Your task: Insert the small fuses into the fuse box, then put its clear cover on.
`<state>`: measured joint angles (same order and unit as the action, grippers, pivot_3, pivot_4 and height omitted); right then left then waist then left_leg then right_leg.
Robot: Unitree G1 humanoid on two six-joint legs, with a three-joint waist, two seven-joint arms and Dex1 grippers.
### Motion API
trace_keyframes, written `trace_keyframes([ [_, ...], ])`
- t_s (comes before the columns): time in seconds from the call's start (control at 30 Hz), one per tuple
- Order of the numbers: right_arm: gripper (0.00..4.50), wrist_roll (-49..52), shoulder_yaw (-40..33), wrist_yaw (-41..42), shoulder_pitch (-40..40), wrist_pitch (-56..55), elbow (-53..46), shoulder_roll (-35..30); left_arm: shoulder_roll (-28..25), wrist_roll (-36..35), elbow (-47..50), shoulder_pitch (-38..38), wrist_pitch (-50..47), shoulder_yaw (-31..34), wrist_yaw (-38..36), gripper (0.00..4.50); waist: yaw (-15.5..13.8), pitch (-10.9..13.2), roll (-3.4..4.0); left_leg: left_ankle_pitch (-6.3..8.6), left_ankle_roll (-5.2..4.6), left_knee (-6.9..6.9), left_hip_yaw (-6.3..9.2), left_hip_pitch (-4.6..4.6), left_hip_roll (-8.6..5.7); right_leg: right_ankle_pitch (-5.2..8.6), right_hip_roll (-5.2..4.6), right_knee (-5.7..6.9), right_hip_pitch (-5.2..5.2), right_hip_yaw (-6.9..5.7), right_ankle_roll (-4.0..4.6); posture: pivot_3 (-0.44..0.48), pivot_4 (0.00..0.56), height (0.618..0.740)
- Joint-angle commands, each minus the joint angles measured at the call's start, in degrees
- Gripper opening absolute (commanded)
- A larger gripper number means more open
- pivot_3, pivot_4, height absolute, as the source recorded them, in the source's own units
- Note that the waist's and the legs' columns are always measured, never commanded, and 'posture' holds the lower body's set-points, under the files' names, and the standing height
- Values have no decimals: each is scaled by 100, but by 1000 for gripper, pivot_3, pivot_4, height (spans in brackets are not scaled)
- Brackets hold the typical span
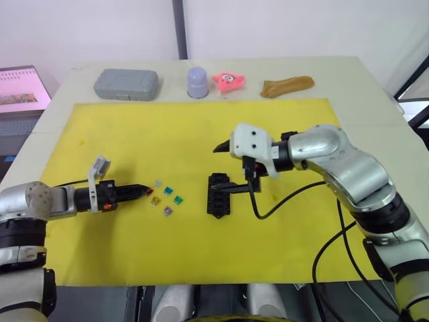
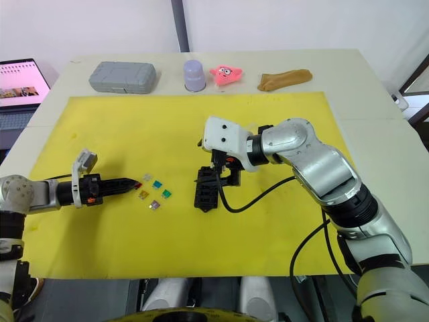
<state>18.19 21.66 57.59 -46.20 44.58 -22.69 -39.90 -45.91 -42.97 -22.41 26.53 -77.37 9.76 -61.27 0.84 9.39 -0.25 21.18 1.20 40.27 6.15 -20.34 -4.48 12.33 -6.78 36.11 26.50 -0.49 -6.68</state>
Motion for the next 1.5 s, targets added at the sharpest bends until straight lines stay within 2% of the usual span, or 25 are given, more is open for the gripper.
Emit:
trace_keyframes([
  [0.03, 4500, -35, -149, 0, -175, -98, -131, 37, -54, 81, -38, -96, 53, 3, 45, 616, 0, 0, 0, 0, 0, 0, 0, 0, 0, 0, 0, 0, 0, 0, 0, 0, 150, 740],
  [0.1, 4500, -38, -145, 4, -176, -104, -129, 38, -81, 72, -13, -142, 69, 6, 20, 116, 5, 0, 0, 0, 0, 0, 0, 0, 0, 0, 0, 0, 0, 0, 0, 0, 150, 740],
  [0.5, 4500, -64, -128, 3, -171, -129, -120, 43, -209, 31, 135, -382, 169, 167, -17, 48, 23, -1, 2, 0, 0, -6, -1, 3, 3, 0, 1, 0, 2, 0, 0, 0, 150, 740],
  [0.8, 4500, 107, -298, -28, -2, -10, -194, 41, -301, -635, 1109, -753, -90, 984, 29, 48, 85, -1, 1, 0, 1, -14, -4, -3, 10, 0, 2, -1, 13, 1, 0, 0, 150, 740],
  [1.03, 4500, 1568, -1468, -422, 518, 1490, -529, 405, -83, -1679, 2531, -648, -677, 1965, 522, 48, -20, 0, -1, 0, 1, -8, 1, -7, 7, 0, -2, -6, 6, 2, 0, 0, 150, 740],
  [1.13, 4500, 2819, -2455, -825, 505, 2724, -437, 860, 261, -2255, 3225, -244, -659, 2027, 894, 48, -34, 0, -2, -1, 1, -7, 4, -1, 6, 0, -2, -6, -2, 2, 0, 0, 150, 740],
  [1.23, 4500, 3645, -3203, -1322, 465, 3635, -326, 1267, 591, -2620, 3883, 238, -383, 1650, 1000, 48, -27, -2, -4, -2, 3, -2, 13, -3, 5, -1, -2, -5, -7, 1, 1, 0, 150, 740],
  [1.43, 4500, 4620, -3822, -2149, 234, 4410, -175, 1820, 531, -2643, 4044, 590, 69, 1012, 780, 48, 61, -3, 3, -4, 8, -21, 2, 9, 13, -1, 3, -2, 3, 3, 1, 0, 150, 740],
  [1.5, 3951, 4850, -3961, -2448, 170, 4504, -67, 1994, 516, -2640, 4027, 681, 198, 843, 738, 0, 55, -3, 3, -5, 9, -19, 1, 7, 12, -1, 4, -2, 3, 3, 1, 0, 150, 740],
])
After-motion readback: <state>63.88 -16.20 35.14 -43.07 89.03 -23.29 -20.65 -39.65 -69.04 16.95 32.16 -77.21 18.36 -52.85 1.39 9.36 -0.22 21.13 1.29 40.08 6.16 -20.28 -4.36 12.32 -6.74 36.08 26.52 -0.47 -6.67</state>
